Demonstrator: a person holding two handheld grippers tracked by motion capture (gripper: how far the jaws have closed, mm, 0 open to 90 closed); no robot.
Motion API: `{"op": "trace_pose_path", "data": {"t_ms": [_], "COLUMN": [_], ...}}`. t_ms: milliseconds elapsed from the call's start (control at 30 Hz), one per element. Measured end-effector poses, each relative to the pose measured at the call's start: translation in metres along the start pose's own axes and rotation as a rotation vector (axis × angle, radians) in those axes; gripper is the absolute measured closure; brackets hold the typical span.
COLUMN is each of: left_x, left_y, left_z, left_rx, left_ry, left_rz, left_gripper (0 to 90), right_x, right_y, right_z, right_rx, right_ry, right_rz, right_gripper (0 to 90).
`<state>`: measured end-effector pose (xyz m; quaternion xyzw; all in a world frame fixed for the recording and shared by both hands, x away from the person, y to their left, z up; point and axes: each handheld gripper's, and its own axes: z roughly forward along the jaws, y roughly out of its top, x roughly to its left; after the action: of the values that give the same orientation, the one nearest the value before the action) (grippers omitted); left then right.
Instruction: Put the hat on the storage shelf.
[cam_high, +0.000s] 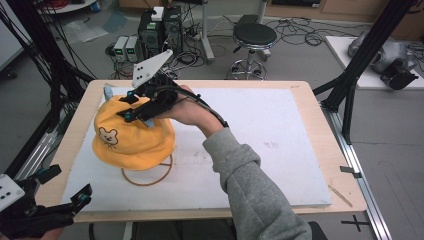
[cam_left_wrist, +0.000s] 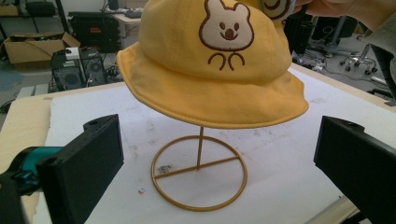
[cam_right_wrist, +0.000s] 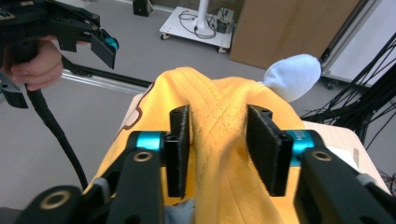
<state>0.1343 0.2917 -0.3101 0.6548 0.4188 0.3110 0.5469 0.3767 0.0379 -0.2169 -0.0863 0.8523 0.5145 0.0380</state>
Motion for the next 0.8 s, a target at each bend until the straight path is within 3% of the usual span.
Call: {"op": "trace_pose_path", "data": {"t_ms": [167, 200, 333, 400, 567, 800], "left_x": [-0.001, -0.001, -0.001, -0.001, -0.002, -0.002], "left_y": [0.001, 0.001, 0.001, 0.001, 0.002, 0.003], "left_z": [0.000, 0.001, 0.001, 0.001, 0.002, 0.006], "left_rx": [0.001, 0.001, 0.003, 0.002, 0.001, 0.003], "left_ry": [-0.002, 0.000, -0.002, -0.002, -0.002, -0.010], "left_rz": [0.004, 0.004, 0.007, 0.006, 0.007, 0.010], "left_gripper": [1.8, 1.8, 1.8, 1.8, 1.8, 1.8], "right_x": [0.000, 0.000, -0.001, -0.001, -0.001, -0.001], "right_y": [0.001, 0.001, 0.001, 0.001, -0.004, -0.016], "right_z": [0.000, 0.000, -0.006, -0.010, -0.024, -0.040], "right_rx": [-0.006, -0.013, -0.028, -0.044, -0.073, -0.078], "right_ry": [-0.017, -0.028, -0.072, -0.116, -0.167, -0.189], "right_rz": [0.011, 0.029, 0.048, 0.063, 0.073, 0.092], "right_gripper": [47.0, 36.2, 20.3, 11.3, 9.6, 9.7]}}
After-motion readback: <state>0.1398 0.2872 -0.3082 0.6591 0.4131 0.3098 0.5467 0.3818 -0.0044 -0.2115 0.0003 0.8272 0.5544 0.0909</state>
